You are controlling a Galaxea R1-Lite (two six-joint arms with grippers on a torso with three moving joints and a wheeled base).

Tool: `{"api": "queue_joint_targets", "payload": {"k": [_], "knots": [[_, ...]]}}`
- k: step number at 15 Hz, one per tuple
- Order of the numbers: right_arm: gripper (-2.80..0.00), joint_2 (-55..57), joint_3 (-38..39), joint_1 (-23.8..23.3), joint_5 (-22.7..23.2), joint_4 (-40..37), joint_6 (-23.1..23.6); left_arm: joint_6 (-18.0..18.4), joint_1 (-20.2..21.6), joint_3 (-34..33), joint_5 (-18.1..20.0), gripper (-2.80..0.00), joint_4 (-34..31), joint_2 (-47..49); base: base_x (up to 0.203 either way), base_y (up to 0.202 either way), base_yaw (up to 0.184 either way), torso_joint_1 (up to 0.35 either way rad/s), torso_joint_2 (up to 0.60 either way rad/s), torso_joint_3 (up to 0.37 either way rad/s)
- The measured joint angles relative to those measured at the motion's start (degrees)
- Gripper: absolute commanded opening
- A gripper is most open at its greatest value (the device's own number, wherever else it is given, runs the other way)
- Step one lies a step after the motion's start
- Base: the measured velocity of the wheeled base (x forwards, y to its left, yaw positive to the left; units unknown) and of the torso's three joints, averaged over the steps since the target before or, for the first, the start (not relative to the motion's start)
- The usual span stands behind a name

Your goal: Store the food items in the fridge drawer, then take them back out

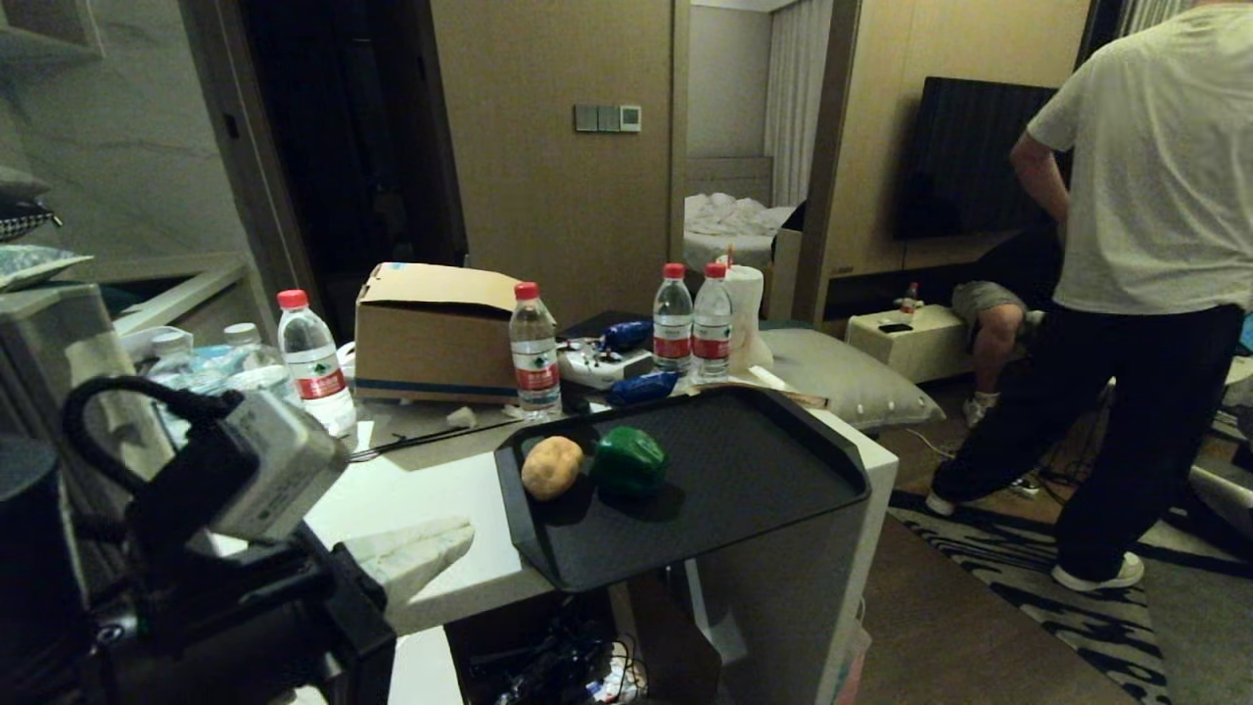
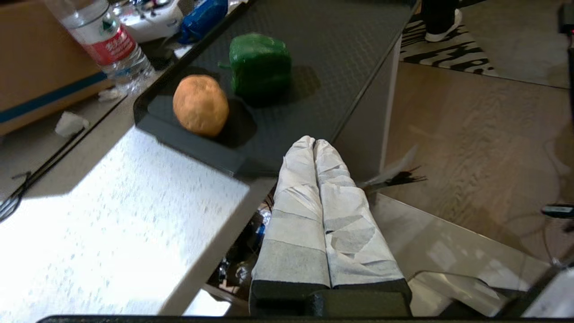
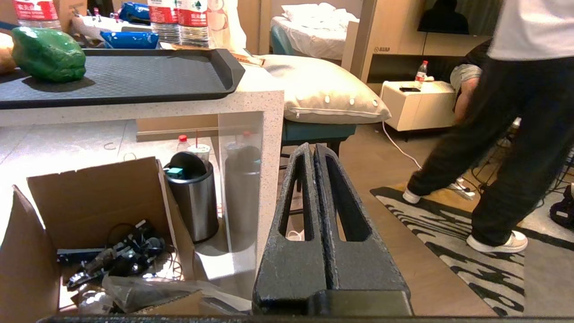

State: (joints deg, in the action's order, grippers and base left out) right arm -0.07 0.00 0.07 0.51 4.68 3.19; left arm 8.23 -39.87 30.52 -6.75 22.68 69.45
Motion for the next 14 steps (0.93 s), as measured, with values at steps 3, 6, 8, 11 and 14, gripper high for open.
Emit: {"api": "queue_joint_targets", "payload": {"k": [3, 6, 8, 11, 14], "knots": [[-2.8, 0.0, 0.0, 0.0, -0.1, 0.0, -0.1, -0.5, -3.4, 1.3, -3.0, -2.8, 3.0, 4.9, 0.0, 0.0, 0.0, 0.0, 0.0, 0.0], [-2.8, 0.0, 0.0, 0.0, -0.1, 0.0, -0.1, -1.2, -6.4, 2.6, -7.8, -2.8, 7.8, 10.4, 0.0, 0.0, 0.0, 0.0, 0.0, 0.0], [-2.8, 0.0, 0.0, 0.0, -0.1, 0.0, -0.1, -1.6, -8.0, 3.5, -12.2, -2.8, 9.9, 13.4, 0.0, 0.0, 0.0, 0.0, 0.0, 0.0], [-2.8, 0.0, 0.0, 0.0, -0.2, -0.1, -0.3, -1.9, -9.6, 5.7, -18.2, -2.8, 11.7, 17.5, 0.0, 0.0, 0.0, 0.0, 0.0, 0.0], [-2.8, 0.0, 0.0, 0.0, -0.7, 0.0, -2.2, -2.0, -9.4, 7.2, -19.9, -2.8, 16.1, 21.4, 0.0, 0.0, 0.0, 0.0, 0.0, 0.0]]}}
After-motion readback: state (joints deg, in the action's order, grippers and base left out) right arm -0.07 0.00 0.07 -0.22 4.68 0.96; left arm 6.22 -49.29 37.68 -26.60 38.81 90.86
